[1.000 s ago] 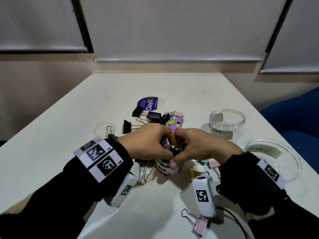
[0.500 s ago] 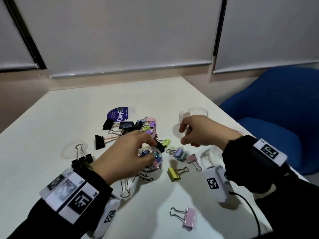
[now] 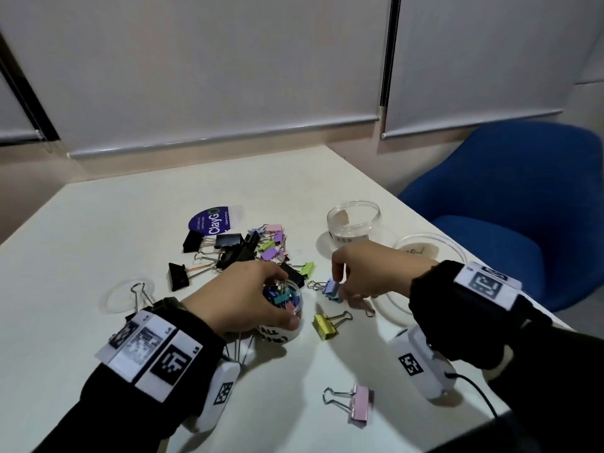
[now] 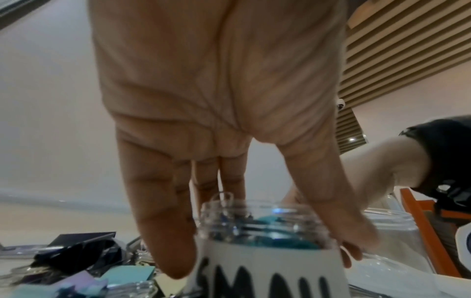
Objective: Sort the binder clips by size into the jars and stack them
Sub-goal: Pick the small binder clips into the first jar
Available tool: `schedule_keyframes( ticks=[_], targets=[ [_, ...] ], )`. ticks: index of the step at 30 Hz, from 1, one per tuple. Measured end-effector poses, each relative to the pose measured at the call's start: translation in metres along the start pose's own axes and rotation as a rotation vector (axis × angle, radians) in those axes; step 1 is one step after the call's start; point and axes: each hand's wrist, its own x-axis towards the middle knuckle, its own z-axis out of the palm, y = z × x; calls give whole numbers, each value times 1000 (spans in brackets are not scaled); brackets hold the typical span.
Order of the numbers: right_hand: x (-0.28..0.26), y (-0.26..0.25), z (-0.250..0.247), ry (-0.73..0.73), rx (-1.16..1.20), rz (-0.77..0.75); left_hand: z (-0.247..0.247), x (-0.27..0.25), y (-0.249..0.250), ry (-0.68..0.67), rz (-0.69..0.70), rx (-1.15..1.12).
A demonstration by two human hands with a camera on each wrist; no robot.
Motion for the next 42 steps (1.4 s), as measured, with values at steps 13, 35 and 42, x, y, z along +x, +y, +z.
schedule_keyframes(
  ticks=[13, 35, 42],
  targets=[
    [77, -50, -10, 156, -112, -220, 8, 4, -10, -91, 26, -180],
    [113, -60, 8, 92, -256, -343, 12, -6, -9, -36, -86, 26],
    [104, -63, 7, 99, -192, -337, 10, -5, -10, -23, -107, 64]
  ],
)
